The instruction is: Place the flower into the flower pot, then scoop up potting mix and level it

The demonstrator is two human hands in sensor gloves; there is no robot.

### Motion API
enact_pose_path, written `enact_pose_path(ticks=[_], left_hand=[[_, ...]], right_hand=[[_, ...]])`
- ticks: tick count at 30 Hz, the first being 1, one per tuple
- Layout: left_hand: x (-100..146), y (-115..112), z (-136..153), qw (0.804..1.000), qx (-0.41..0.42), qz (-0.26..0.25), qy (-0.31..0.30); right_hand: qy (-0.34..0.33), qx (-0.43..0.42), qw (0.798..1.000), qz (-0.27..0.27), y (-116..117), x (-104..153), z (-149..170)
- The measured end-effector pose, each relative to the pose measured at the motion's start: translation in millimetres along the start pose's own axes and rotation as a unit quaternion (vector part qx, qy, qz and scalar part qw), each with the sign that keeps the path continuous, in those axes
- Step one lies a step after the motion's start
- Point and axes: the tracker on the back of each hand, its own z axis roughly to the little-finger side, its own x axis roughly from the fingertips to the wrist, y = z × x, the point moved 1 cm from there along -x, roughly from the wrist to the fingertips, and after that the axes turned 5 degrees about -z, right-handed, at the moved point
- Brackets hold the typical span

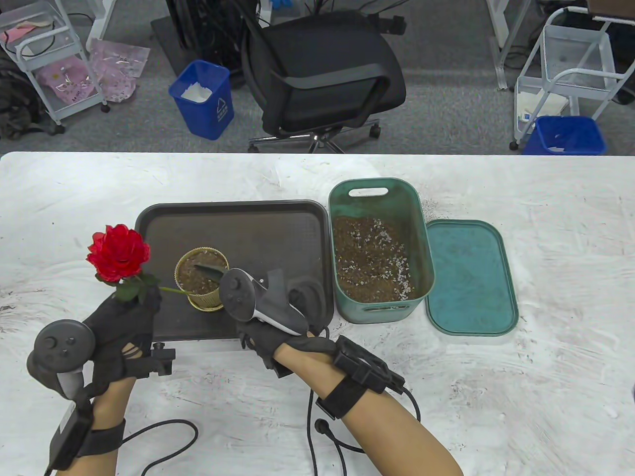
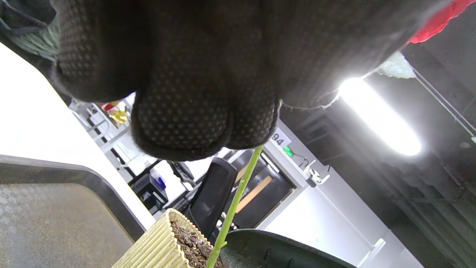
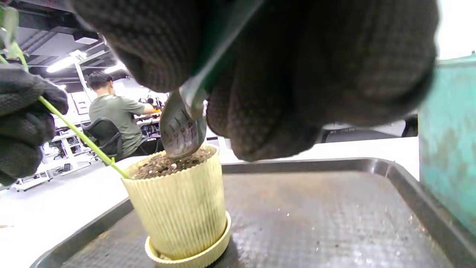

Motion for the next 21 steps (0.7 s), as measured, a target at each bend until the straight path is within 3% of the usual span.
enact_pose_path(ticks=[13,21], left_hand=[[0,0,0,1.0,0.001,0.0,0.0],[0,0,0,1.0,0.001,0.0,0.002]], right_hand=[[0.013,0.005,1.0,0.02,-10,9,15],[0.037,0.013,0.998,0.05,-47,18,30]])
